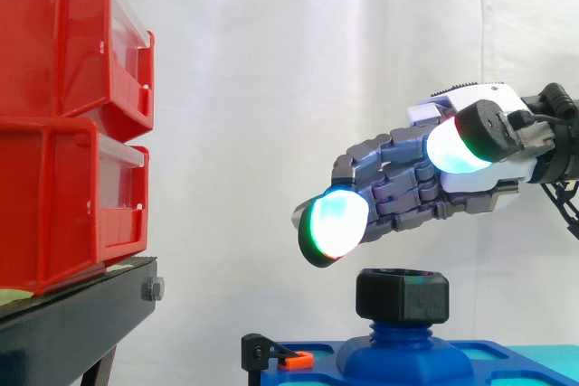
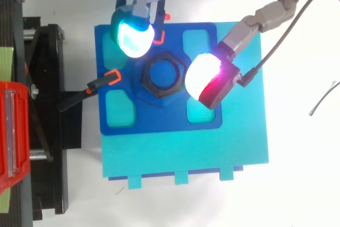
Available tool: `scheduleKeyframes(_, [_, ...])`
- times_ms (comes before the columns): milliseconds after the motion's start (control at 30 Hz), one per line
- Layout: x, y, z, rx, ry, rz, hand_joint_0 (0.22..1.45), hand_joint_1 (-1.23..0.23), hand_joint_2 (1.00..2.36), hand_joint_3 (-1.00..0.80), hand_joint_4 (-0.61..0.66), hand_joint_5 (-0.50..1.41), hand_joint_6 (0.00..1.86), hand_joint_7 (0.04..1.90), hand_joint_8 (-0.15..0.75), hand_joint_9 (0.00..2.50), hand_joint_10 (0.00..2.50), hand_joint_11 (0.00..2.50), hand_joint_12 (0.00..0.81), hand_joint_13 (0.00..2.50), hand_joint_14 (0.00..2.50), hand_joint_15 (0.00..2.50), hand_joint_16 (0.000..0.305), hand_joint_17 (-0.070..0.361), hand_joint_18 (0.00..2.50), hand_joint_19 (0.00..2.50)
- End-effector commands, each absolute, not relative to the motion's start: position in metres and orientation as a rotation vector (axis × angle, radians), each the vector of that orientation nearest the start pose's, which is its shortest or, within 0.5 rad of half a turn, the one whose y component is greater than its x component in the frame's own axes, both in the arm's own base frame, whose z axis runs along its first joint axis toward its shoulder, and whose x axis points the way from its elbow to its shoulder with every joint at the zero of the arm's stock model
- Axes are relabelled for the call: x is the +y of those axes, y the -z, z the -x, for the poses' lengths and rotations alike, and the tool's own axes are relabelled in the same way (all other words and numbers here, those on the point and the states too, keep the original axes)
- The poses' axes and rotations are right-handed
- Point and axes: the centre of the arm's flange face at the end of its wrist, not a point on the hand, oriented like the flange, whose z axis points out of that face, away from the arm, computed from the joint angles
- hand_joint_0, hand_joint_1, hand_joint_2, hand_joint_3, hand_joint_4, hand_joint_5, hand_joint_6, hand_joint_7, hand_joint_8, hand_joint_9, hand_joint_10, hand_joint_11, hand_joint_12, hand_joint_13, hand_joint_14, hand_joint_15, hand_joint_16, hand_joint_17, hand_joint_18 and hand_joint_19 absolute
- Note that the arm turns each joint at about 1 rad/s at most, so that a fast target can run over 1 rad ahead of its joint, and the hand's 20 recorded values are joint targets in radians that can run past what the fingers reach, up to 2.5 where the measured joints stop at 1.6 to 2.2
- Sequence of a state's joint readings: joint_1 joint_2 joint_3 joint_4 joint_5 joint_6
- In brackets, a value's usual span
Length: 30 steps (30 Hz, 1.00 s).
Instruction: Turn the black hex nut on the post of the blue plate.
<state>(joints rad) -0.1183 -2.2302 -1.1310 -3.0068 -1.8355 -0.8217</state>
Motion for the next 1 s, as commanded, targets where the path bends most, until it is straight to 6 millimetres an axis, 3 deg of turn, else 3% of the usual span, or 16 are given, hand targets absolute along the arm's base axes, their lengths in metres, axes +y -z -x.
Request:
scheduleKeyframes(0, [-0.186,-0.306,-0.716,1.612,-0.685,-0.529,0.4,-0.58,1.0,-0.5,0.16,-0.25,0.5,0.89,0.236,0.0,0.0,0.0,0.359,0.0,0.0,0.0,0.049,0.109,0.0,0.0])
scheduleKeyframes(567, [-0.156,-0.303,-0.723,1.626,-0.678,-0.535,0.4,-0.54,1.0,-0.5,0.16,-0.25,0.5,0.89,0.239,0.0,0.0,0.0,0.36,0.0,0.0,0.0,0.049,0.111,0.0,0.0])
scheduleKeyframes(967, [-0.149,-0.302,-0.724,1.63,-0.68,-0.532,0.4,-0.52,1.0,-0.5,0.16,-0.25,0.5,0.89,0.239,0.0,0.0,0.0,0.357,0.0,0.0,0.0,0.049,0.11,0.0,0.0])
